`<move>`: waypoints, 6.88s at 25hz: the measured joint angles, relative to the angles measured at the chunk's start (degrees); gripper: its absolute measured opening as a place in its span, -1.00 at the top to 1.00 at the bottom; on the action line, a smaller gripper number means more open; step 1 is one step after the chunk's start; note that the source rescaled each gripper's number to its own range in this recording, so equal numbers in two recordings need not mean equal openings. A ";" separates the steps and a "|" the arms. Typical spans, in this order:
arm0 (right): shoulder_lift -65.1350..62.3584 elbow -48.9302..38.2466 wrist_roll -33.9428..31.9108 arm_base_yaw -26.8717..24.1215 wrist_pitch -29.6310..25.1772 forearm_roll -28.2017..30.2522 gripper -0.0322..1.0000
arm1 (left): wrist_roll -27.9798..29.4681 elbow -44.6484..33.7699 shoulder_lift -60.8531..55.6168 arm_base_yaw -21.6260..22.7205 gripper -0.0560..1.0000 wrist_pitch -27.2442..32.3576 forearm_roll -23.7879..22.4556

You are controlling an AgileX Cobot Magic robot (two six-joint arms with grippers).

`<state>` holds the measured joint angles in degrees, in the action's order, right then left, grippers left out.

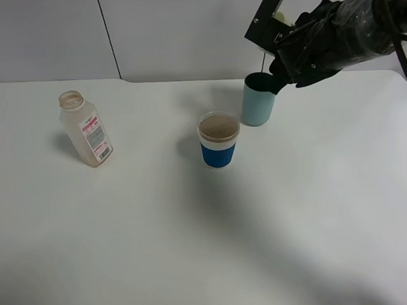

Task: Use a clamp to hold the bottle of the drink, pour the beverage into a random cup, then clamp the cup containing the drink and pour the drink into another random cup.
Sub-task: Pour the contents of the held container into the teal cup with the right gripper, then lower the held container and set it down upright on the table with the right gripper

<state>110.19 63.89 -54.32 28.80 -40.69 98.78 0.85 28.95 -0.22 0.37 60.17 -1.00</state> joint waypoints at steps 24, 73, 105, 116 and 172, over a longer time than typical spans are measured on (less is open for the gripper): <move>0.00 0.10 14.41 0.22 -3.40 0.00 0.91 | 0.00 0.00 0.00 0.00 -0.99 0.00 0.00; 0.00 0.10 28.86 0.22 -8.61 0.00 0.91 | 0.00 0.00 0.00 0.00 -0.99 0.00 0.00; 0.00 0.32 50.34 1.99 -11.53 0.14 0.91 | 0.00 0.00 0.00 0.00 -0.99 0.00 0.00; 0.00 0.50 46.69 2.26 -13.58 0.14 0.91 | 0.00 0.00 0.00 0.00 -0.99 0.00 0.00; -30.16 -38.55 66.49 2.36 69.08 -114.00 0.91 | 0.00 0.00 0.00 0.00 -0.99 0.00 0.00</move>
<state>80.03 25.34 12.17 31.16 28.39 -15.22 0.85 28.95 -0.22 0.37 60.17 -1.00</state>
